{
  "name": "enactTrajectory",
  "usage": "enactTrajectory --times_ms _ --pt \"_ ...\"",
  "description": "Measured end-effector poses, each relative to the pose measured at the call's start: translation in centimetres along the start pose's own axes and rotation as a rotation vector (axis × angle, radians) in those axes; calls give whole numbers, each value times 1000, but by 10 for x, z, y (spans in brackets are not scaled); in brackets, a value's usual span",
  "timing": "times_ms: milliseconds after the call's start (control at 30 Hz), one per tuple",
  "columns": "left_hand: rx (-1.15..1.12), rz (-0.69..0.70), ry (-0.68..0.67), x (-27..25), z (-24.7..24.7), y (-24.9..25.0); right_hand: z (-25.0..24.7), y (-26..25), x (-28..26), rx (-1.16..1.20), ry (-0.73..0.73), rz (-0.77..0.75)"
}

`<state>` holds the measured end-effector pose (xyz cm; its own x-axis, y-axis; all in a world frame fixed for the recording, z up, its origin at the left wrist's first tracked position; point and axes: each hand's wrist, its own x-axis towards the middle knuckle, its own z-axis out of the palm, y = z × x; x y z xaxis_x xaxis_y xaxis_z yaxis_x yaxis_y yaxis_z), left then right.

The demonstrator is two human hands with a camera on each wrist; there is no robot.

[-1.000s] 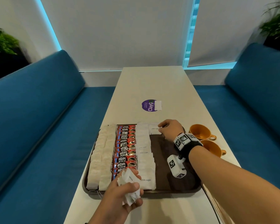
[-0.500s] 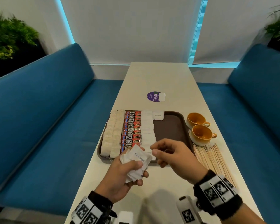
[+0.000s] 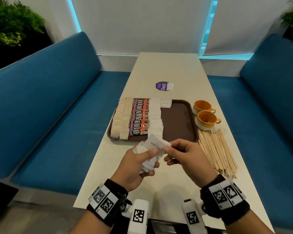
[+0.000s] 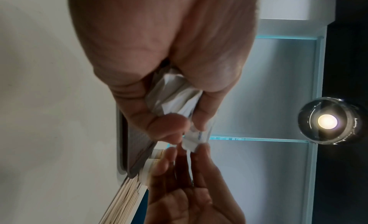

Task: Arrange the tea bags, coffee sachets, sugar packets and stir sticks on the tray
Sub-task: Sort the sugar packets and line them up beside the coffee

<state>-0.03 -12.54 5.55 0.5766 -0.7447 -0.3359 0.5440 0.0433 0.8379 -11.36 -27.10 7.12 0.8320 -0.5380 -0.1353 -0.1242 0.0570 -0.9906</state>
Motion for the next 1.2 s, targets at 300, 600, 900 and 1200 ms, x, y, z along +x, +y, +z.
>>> enactTrajectory --times_ms 300,600,900,1200 --pt "-57 -33 10 -16 -1 -8 -4 -7 -15 257 92 70" --pt "150 191 94 -20 5 -8 1 -7 -17 -49 163 -52" --pt "60 131 -37 -23 11 -5 2 -12 -18 -176 -26 -202" --pt "-33 9 -24 -10 6 7 -7 -1 -9 -4 5 -226"
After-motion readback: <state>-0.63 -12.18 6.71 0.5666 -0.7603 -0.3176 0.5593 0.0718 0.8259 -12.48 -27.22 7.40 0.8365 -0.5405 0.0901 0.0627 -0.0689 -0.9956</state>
